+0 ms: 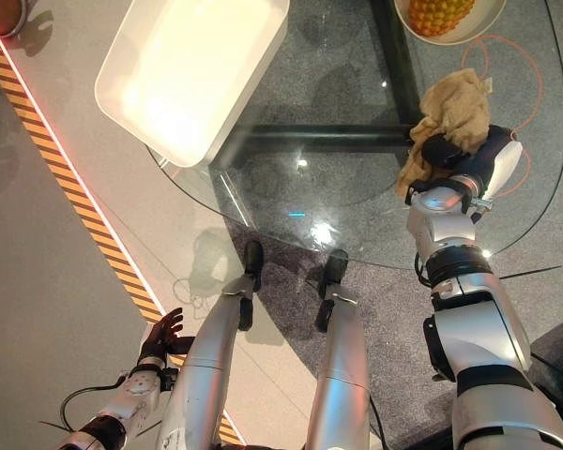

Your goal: Wipe the table with a cloth and put it in the basket.

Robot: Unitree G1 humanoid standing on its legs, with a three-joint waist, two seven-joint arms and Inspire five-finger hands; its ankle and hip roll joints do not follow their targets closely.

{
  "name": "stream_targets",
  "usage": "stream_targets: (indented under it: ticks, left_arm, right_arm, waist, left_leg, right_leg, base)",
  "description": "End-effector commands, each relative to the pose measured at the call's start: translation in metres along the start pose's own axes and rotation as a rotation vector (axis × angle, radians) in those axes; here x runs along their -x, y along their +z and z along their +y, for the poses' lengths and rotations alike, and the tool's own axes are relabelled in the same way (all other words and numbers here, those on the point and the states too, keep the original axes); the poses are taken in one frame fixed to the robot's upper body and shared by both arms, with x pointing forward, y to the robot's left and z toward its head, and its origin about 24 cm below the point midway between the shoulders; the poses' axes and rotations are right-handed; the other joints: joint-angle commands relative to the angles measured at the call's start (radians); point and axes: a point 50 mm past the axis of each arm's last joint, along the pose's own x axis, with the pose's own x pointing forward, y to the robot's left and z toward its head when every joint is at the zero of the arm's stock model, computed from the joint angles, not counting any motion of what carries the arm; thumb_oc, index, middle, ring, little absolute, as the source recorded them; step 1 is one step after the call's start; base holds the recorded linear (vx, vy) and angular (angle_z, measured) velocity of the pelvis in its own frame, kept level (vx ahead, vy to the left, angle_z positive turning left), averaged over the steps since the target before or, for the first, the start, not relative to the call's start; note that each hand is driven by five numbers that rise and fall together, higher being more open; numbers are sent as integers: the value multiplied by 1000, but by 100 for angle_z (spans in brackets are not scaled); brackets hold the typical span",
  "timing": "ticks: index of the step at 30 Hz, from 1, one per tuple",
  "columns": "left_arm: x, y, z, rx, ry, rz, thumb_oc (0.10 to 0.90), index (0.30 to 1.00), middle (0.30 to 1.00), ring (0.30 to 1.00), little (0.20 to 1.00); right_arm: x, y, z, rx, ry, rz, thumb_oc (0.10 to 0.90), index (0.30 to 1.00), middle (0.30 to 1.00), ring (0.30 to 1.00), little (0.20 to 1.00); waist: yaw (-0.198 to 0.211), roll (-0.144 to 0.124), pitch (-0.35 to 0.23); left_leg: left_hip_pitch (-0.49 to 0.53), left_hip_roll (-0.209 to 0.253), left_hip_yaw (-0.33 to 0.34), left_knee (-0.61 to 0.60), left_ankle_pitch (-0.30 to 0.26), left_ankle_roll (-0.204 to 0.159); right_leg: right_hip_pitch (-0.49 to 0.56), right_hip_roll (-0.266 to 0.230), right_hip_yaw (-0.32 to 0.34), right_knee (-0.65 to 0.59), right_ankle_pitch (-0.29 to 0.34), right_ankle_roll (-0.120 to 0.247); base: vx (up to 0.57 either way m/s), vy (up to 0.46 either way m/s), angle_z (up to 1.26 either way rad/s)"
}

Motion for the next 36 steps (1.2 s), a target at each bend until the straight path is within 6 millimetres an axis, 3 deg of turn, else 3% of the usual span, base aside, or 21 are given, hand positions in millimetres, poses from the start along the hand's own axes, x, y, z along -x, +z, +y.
stream_targets:
  ticks: [1,6,16,26,36]
  left_arm:
    - [24,-36,-17,47,-53,78,800,900,900,900,900]
    - [23,-33,-20,54,-50,70,800,900,900,900,900]
    - [23,-31,-24,43,-60,63,800,900,900,900,900]
    - [24,-28,-32,32,-81,49,800,900,900,900,900]
    - [23,-23,-37,24,-83,36,800,900,900,900,900]
  right_arm:
    - [10,71,7,5,83,-361,100,300,300,300,200]
    - [37,99,31,34,167,-516,100,300,300,300,200]
    - [69,113,69,76,345,-563,100,300,300,300,200]
    - [106,99,103,120,567,-565,100,300,300,300,200]
    - [120,68,117,171,621,-484,100,300,300,300,200]
  waist:
    - [25,67,-19]
    - [32,62,-19]
    - [57,72,-19]
    - [70,76,-19]
    - [65,72,-19]
  left_leg:
    - [10,-45,12,58,-98,38]
    - [19,-48,13,46,-97,42]
    - [21,-56,14,35,-92,48]
    - [28,-60,20,15,-81,49]
    - [36,-55,24,0,-74,45]
  right_leg:
    - [-1,75,-48,11,-6,-24]
    - [10,76,-52,3,-7,-19]
    - [16,66,-65,-6,-8,-17]
    - [24,59,-77,-19,-6,-13]
    - [32,57,-82,-31,-1,-9]
  base:
    - [0,0,0]
    - [-4,14,0]
    - [-3,20,9]
    - [-2,7,3]
    - [0,0,0]
